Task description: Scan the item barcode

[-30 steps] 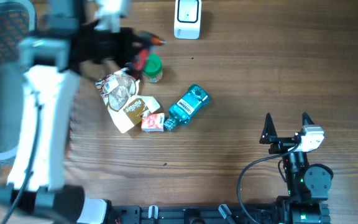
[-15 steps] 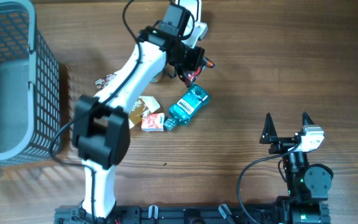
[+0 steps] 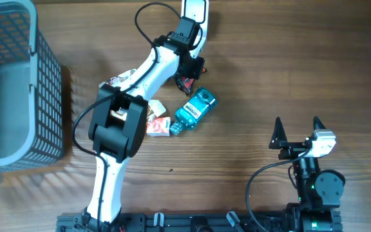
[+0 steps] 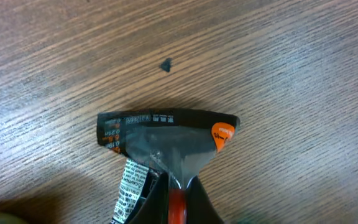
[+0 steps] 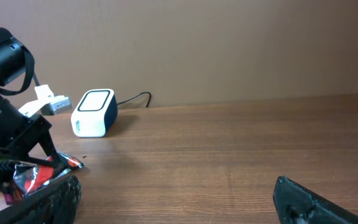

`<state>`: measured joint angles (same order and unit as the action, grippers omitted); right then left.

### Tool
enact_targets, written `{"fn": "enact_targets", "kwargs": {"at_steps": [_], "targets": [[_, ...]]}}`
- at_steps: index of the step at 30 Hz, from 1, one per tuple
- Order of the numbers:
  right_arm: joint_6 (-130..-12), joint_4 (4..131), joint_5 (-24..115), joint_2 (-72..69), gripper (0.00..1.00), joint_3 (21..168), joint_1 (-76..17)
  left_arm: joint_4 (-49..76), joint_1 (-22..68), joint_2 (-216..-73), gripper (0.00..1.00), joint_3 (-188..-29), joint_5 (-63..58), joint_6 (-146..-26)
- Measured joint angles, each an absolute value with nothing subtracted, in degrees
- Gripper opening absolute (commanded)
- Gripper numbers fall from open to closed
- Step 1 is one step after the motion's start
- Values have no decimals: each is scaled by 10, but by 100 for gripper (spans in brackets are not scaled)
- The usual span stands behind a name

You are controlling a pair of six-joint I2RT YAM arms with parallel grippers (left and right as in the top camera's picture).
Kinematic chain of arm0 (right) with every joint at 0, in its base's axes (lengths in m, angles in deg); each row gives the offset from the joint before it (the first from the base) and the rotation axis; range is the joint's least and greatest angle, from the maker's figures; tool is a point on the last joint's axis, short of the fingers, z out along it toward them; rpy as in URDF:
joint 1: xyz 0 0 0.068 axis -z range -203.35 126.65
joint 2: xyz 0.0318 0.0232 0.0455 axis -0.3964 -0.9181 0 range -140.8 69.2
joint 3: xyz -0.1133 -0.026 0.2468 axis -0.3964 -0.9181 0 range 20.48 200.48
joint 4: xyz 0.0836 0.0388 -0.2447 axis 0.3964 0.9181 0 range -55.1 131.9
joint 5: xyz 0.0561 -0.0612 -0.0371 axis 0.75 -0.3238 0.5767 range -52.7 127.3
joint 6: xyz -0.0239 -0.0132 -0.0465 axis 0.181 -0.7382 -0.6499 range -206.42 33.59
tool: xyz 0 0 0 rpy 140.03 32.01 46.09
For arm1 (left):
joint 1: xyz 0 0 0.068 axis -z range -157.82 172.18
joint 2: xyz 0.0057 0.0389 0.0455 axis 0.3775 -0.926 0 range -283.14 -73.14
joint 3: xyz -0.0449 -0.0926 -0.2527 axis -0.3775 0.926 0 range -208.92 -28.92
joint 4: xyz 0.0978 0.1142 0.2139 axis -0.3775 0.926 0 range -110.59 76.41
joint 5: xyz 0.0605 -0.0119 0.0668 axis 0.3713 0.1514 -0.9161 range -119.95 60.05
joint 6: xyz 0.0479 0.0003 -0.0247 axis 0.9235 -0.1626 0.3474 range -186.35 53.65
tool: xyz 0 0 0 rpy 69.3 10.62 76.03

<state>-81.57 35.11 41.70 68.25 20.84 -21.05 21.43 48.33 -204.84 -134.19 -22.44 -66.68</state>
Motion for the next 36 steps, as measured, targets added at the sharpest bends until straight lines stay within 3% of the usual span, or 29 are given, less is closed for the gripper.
{"fn": "enact_targets", "kwargs": {"at_steps": [4, 5, 7, 8, 18, 30, 36], "targets": [[-816, 351, 417, 682, 100, 208, -210, 231, 488, -2048, 6, -1340, -204, -667], [-816, 351, 417, 682, 100, 208, -210, 236, 490, -2048, 18, -1340, -195, -667], [-816, 351, 417, 682, 100, 208, -210, 253, 496, -2048, 93, -1340, -180, -669], [-816, 351, 417, 682, 100, 208, -210, 257, 497, -2050, 100, -1337, -178, -665], [-816, 351, 417, 682, 100, 208, -210, 204, 472, -2017, 100, -1318, -212, -667], [-816, 351, 417, 682, 100, 208, -210, 86, 346, -1618, 100, -1326, -183, -662], [-816, 351, 417, 682, 100, 208, -210, 139, 210, -1530, 100, -1324, -224, -649]]}}
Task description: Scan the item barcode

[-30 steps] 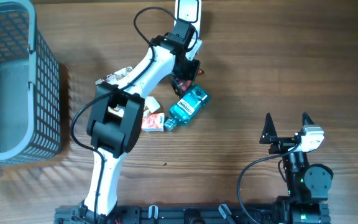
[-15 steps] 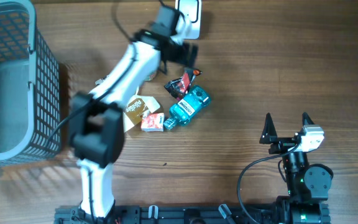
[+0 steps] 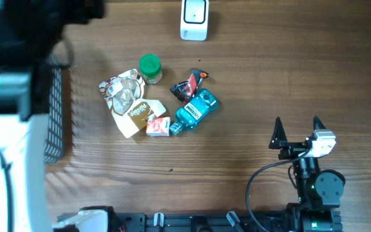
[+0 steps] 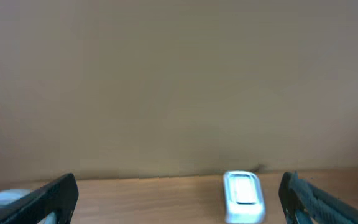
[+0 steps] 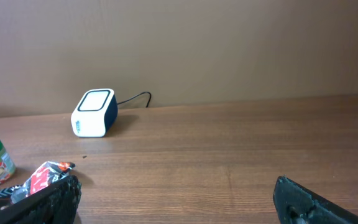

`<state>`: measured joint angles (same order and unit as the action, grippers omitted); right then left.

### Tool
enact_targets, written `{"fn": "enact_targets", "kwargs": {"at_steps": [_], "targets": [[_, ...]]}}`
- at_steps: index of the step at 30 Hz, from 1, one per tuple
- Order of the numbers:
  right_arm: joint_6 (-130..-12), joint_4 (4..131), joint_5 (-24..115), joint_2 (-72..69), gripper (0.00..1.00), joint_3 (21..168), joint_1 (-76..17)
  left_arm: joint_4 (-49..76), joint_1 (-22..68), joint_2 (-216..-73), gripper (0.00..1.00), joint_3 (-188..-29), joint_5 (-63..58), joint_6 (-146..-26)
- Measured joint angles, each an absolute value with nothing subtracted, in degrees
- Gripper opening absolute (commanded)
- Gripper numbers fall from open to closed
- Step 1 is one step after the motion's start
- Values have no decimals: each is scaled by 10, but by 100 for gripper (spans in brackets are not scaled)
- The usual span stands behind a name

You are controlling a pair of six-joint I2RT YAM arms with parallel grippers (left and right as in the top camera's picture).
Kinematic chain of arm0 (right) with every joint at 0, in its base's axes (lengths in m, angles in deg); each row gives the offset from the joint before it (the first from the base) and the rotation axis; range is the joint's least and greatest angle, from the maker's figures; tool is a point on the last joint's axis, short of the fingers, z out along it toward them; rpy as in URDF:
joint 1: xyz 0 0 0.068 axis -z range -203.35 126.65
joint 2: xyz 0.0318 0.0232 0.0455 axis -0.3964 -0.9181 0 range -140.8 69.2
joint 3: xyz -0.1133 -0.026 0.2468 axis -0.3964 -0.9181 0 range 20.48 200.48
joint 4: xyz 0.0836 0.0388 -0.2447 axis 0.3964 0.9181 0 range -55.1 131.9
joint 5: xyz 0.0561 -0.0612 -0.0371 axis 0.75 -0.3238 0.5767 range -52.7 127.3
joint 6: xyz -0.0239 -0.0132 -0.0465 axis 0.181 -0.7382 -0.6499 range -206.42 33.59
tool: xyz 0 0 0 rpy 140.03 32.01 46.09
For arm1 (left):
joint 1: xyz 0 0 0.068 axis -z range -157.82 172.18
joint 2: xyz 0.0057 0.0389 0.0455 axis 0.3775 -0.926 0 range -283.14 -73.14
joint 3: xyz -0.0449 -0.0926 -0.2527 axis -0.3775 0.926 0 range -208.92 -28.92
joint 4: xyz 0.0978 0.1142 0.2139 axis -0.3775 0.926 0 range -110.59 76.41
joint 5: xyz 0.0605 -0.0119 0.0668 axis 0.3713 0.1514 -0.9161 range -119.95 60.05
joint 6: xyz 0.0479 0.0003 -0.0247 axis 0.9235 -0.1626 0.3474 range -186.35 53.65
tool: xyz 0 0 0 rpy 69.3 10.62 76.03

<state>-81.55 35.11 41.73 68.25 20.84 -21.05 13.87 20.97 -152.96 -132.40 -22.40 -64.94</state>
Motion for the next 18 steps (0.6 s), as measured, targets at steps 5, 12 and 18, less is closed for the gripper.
{"fn": "enact_targets", "kwargs": {"at_steps": [5, 12, 18], "targets": [[-816, 351, 417, 682, 100, 208, -210, 175, 157, -1443, 100, -1323, -261, -611], [-816, 351, 417, 682, 100, 208, -210, 113, 154, -1266, 100, -1213, -278, -596], [-816, 351, 417, 682, 100, 208, -210, -29, 154, -1075, 100, -1016, -280, -576]]}}
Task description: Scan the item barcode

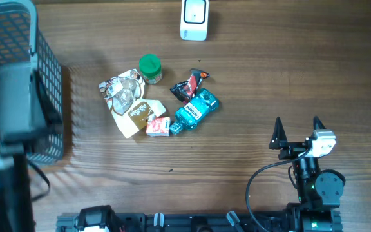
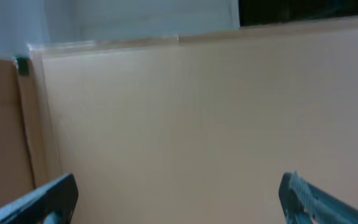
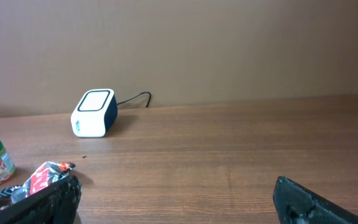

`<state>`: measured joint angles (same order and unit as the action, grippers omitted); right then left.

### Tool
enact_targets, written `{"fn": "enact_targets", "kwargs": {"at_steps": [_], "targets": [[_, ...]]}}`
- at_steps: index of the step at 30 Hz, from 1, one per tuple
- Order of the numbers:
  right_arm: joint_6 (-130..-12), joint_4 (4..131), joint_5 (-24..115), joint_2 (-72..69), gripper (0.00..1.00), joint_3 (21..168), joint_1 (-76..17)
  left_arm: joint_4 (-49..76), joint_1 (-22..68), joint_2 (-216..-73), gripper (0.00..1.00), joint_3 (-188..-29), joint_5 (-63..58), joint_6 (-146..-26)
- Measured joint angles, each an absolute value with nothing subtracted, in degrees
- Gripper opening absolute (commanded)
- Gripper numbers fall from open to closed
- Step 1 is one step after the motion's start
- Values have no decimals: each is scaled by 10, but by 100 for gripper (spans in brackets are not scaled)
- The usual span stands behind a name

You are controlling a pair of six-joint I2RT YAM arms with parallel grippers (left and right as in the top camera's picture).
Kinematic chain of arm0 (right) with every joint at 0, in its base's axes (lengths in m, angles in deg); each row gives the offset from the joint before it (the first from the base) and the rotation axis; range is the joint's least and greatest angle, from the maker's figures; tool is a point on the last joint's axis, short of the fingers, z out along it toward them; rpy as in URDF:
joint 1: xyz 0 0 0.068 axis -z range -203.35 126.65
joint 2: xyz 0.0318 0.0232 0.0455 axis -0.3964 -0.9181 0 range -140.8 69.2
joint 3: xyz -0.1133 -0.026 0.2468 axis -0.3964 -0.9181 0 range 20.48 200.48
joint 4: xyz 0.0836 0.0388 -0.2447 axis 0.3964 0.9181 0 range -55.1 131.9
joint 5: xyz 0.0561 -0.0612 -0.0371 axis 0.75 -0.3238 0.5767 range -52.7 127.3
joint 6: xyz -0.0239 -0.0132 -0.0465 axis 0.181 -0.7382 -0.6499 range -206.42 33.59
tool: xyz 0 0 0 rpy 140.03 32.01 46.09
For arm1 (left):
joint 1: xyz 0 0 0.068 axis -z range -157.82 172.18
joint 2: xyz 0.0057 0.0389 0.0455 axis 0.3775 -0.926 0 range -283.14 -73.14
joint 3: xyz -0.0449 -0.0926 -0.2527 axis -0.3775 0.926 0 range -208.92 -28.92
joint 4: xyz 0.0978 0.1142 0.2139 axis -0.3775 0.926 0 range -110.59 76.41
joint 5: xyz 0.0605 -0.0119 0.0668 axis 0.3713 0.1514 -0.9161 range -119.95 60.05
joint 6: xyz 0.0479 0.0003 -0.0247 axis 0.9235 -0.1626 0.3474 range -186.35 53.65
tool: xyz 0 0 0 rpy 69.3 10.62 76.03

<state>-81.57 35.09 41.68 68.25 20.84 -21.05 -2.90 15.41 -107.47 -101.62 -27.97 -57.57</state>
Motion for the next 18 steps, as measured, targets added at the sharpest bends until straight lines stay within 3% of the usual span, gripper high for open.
{"fn": "enact_targets", "kwargs": {"at_steps": [6, 18], "targets": [[-816, 351, 417, 682, 100, 208, -210, -103, 154, -955, 100, -915, -286, -572], [-816, 351, 417, 682, 100, 208, -210, -108, 154, -826, 100, -912, -340, -570]]}}
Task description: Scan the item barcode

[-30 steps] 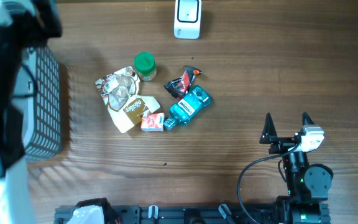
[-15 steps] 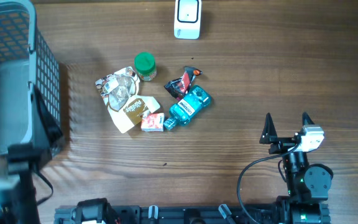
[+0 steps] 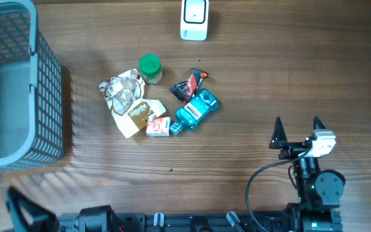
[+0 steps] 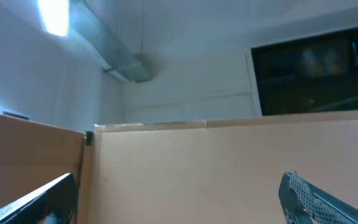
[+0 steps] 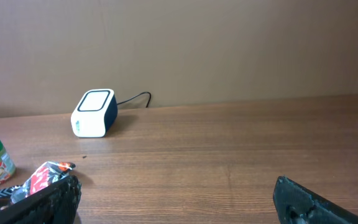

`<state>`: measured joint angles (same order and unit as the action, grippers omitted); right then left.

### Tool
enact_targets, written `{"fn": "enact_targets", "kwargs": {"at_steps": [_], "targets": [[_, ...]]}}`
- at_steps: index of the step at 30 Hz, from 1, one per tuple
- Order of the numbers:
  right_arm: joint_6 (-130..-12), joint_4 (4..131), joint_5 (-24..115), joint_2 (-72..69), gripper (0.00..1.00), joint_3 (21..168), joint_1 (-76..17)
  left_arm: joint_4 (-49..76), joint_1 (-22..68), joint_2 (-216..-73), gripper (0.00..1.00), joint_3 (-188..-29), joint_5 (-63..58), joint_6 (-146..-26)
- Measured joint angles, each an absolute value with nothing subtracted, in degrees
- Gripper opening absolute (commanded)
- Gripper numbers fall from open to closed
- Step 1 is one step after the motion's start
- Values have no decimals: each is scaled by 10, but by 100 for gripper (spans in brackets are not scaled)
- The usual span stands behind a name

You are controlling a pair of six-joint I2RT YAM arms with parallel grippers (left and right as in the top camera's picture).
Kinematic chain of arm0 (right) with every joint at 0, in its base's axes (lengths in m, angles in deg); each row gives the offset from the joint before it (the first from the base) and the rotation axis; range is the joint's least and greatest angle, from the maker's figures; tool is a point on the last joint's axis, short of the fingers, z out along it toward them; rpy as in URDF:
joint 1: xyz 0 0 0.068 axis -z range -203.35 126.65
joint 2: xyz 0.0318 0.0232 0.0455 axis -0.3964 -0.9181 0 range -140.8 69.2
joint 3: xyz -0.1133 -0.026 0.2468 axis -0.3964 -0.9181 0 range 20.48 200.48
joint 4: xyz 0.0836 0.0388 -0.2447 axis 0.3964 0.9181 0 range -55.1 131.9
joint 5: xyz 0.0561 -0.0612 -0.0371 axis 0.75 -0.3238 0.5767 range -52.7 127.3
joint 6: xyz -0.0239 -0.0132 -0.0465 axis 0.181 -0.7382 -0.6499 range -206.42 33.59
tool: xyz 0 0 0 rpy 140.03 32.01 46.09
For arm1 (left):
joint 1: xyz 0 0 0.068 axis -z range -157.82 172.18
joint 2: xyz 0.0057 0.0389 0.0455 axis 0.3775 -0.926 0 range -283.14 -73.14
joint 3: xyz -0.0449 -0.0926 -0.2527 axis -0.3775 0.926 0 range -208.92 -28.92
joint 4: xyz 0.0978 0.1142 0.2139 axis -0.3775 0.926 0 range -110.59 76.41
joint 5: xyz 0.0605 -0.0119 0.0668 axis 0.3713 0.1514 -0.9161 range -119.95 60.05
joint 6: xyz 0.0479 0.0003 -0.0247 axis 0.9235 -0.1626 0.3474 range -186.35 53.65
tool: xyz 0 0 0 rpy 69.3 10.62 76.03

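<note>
The white barcode scanner stands at the table's far edge, also seen as the scanner. The black-and-red snack packet lies on the table beside a teal bottle, and one end of the packet shows in the right wrist view. Only a dark part of the left arm shows at the bottom left corner. My left gripper is open, empty and faces a wall and ceiling. My right gripper rests open and empty at the near right, the gripper facing the scanner.
A grey mesh basket fills the left side. A green-lidded jar, a crumpled wrapper, a beige packet and a small red-and-white box lie in a cluster left of the teal bottle.
The left arm was a blur over the basket and is now down at the bottom left corner. Its wrist view has tilted up to the wall top and ceiling. Items and right arm unchanged.
My left gripper was shut on the black-and-red packet close in front of the scanner. Then the packet lay beside the teal bottle and the left gripper was open, off at the far left. It has since drawn back to the near left corner.
</note>
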<state>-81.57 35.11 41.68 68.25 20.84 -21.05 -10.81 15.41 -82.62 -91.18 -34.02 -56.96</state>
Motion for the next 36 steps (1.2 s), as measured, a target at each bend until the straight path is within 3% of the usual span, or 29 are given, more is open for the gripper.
{"fn": "enact_targets", "kwargs": {"at_steps": [7, 18, 22, 36], "targets": [[-816, 330, 417, 682, 100, 208, -210, -156, 153, -741, 100, -873, -354, -569], [-828, 273, 438, 682, 100, 208, -210, -198, 153, -735, 100, -852, -389, -570], [-870, 226, 478, 682, 100, 210, -210, -205, 157, -737, 100, -842, -398, -621], [-883, 224, 526, 682, 100, 210, -210, -416, 185, -745, 100, -579, -457, -702]]}}
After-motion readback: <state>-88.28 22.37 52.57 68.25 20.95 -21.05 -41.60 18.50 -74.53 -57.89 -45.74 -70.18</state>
